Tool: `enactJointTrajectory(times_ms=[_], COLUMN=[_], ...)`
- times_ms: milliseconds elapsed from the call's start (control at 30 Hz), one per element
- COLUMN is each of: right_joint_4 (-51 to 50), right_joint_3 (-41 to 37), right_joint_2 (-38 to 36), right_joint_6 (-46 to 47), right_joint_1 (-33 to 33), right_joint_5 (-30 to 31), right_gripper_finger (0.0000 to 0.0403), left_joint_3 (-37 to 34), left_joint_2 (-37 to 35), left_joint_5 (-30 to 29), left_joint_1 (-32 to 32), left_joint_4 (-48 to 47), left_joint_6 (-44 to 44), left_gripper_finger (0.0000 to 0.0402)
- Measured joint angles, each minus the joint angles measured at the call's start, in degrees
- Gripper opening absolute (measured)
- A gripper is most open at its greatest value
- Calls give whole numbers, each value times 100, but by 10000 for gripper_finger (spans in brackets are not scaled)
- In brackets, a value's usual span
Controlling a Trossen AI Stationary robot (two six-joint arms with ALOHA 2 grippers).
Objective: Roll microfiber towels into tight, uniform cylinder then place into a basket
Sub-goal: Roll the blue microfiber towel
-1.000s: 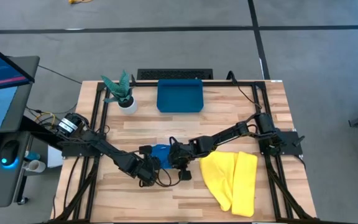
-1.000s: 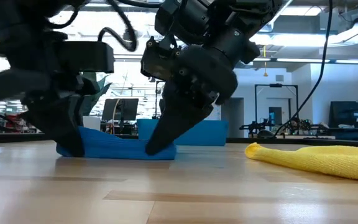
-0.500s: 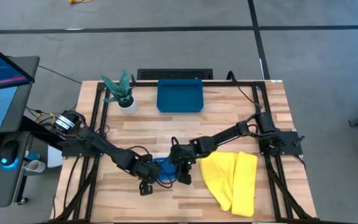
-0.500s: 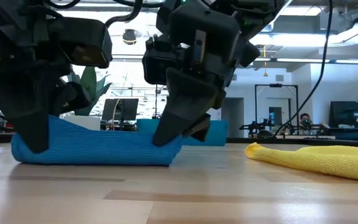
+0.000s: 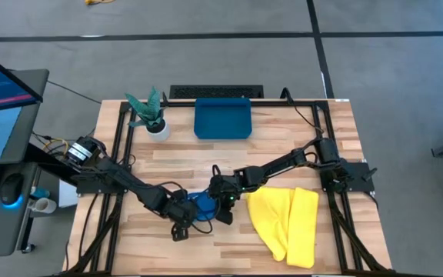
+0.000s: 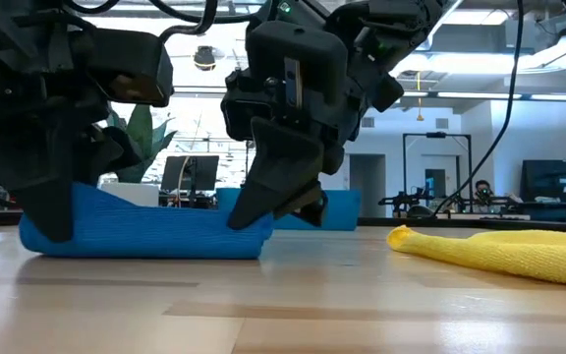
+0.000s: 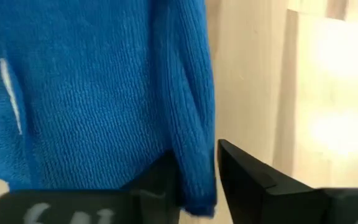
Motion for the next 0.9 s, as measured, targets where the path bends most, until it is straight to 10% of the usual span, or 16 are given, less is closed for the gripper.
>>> enactJointTrajectory(times_ms=[533, 900], right_joint_4=[14, 23], right_joint_3=[10, 14], right_joint_2=[-2, -9], right_joint_6=[129, 134], right_joint_1=[-67, -67], right_joint_5=[2, 1], right_gripper_finger=[23, 24], left_joint_3=[14, 25], left_joint_2=[-421, -721], left_joint_5=[-245, -1906], left_joint_1=[-55, -592], left_joint_4=[-592, -210], left_joint_6=[-173, 228], left_gripper_finger=[128, 127])
